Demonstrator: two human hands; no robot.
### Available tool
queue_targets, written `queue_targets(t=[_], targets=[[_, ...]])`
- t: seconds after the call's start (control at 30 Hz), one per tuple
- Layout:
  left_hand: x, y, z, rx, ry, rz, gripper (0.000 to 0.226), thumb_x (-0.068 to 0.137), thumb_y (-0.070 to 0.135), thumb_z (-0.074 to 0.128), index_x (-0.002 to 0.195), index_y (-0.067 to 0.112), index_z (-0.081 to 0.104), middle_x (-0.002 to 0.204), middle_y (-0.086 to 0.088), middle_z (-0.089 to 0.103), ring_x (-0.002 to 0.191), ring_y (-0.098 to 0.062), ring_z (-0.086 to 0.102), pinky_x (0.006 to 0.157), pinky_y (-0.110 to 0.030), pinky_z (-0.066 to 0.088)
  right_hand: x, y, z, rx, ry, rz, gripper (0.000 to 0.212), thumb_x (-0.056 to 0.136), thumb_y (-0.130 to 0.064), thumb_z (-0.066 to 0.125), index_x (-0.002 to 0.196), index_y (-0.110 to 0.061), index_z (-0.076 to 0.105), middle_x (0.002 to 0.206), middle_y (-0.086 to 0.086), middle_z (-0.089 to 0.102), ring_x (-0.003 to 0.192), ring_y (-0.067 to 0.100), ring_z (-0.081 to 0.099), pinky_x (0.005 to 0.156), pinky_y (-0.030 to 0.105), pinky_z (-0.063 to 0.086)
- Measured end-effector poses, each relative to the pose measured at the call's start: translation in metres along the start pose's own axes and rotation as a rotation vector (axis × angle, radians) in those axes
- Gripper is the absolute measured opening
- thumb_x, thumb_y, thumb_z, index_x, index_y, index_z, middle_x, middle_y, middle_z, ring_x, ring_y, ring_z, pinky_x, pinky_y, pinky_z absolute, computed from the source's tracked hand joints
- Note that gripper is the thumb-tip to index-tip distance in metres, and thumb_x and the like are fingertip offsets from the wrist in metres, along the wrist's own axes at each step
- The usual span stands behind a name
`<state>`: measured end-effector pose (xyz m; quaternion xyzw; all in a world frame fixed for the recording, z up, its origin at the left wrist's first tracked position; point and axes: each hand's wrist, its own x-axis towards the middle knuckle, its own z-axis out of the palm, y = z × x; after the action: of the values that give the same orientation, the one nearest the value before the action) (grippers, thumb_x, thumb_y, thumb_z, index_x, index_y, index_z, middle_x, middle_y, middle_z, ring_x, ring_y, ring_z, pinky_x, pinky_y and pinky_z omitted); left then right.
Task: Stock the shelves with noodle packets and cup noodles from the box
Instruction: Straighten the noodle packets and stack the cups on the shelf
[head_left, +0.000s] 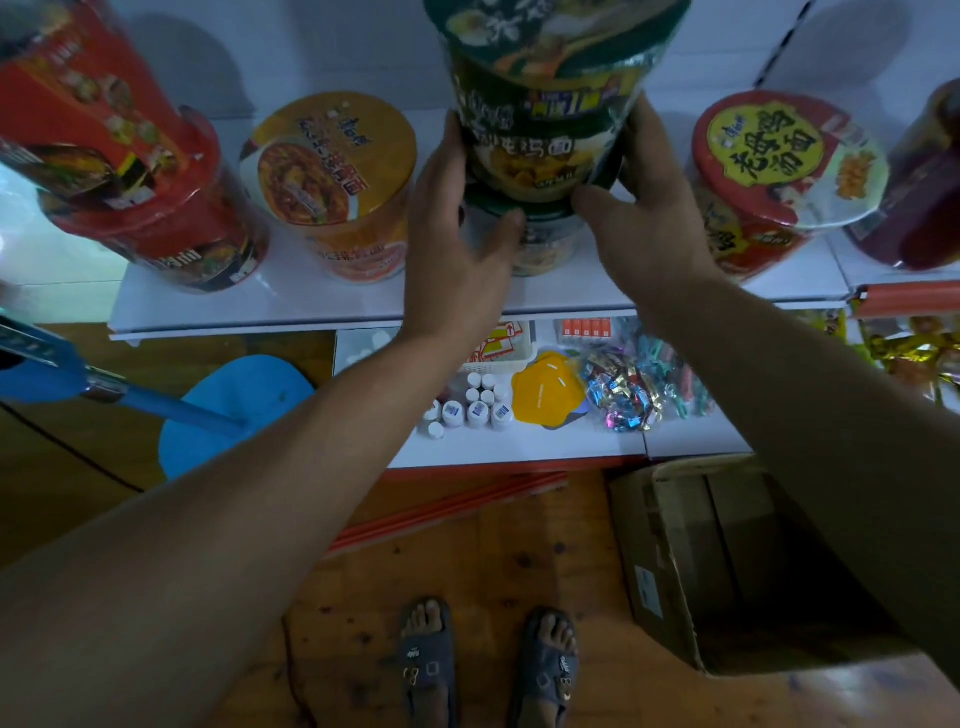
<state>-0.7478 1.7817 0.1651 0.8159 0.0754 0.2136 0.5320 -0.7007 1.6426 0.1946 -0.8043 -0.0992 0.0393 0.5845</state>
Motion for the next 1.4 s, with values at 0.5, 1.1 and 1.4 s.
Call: queue_targets(t=[0.5, 1.1, 1.4], targets=[[0.007, 0.005, -0.002, 0.012, -0.018, -0.045, 0.076, 0.091, 0.017, 0.055, 0.157, 0.017, 0.018, 0.159, -0.001, 0.028, 0.147, -0.018, 0.024, 0.118, -0.048, 0.03, 0.011, 0.002, 0.002, -0.045, -0.003, -0.007, 0.07, 0.089, -0.006, 0.051, 0.151, -0.031, 0.03, 0.139, -0.012, 0.054, 0.122, 0.008, 0.053, 0.098, 0.039, 0.053], [-0.026, 0.025, -0.003, -0.14, 0.175, -0.216, 0.048, 0.093, 0.004, 0.054, 0.137, 0.024, 0.048, 0.145, 0.004, 0.046, 0.127, -0.003, 0.043, 0.096, -0.004, 0.037, 0.005, -0.01, -0.01, 0.044, 0.081, 0.102, 0.038, 0.093, -0.004, 0.054, 0.126, -0.023, 0.057, 0.102, -0.024, 0.059, 0.096, 0.001, 0.061, 0.077, 0.019, 0.05], [-0.05, 0.056, 0.02, -0.334, -0.059, -0.598, 0.012, 0.091, 0.012, 0.061, 0.094, 0.023, 0.064, 0.095, -0.003, 0.069, 0.091, -0.02, 0.065, 0.08, -0.035, 0.053, -0.007, -0.032, -0.047, -0.267, 0.283, 0.058, 0.019, 0.084, -0.012, 0.056, 0.095, -0.023, 0.067, 0.087, -0.007, 0.065, 0.08, 0.013, 0.06, 0.065, 0.021, 0.045]])
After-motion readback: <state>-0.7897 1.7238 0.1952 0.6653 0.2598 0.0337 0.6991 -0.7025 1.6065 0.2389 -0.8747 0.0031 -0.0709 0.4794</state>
